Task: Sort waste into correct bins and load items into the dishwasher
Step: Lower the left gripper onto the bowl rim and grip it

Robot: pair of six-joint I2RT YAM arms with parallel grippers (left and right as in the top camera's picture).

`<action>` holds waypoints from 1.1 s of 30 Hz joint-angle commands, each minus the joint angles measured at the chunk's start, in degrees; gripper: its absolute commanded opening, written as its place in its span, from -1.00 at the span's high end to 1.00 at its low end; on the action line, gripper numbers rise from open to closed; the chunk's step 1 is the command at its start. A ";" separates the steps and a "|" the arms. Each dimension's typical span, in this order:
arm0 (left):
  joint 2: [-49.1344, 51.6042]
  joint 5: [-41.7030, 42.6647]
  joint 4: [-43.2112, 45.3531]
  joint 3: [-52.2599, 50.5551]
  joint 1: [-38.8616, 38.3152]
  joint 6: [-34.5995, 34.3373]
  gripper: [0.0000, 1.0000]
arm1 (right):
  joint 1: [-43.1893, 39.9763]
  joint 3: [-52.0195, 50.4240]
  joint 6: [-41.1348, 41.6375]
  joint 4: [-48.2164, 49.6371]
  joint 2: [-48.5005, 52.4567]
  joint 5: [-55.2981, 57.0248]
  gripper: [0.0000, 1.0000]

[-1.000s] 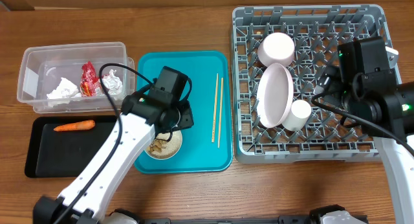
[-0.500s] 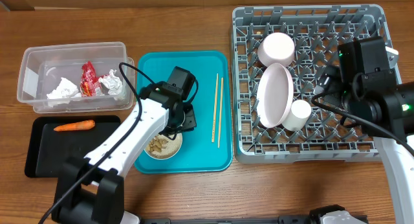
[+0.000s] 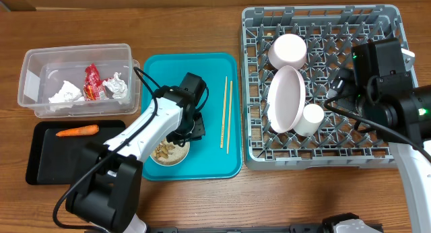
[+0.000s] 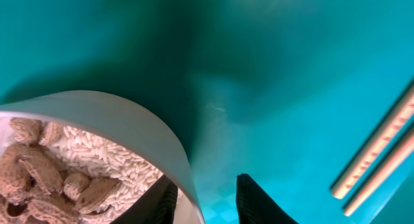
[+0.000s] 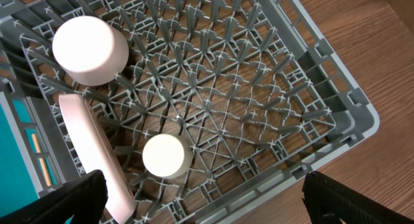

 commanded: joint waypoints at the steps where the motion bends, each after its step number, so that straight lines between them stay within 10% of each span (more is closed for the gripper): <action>1: 0.70 0.02 -0.44 0.42 -1.05 -0.76 0.39 | -0.15 1.11 -0.66 0.28 -0.04 -0.09 -1.00; 33: 0.70 0.04 -2.40 0.42 -0.96 -0.81 0.60 | -0.15 1.11 -0.66 0.28 -0.04 -0.09 -1.00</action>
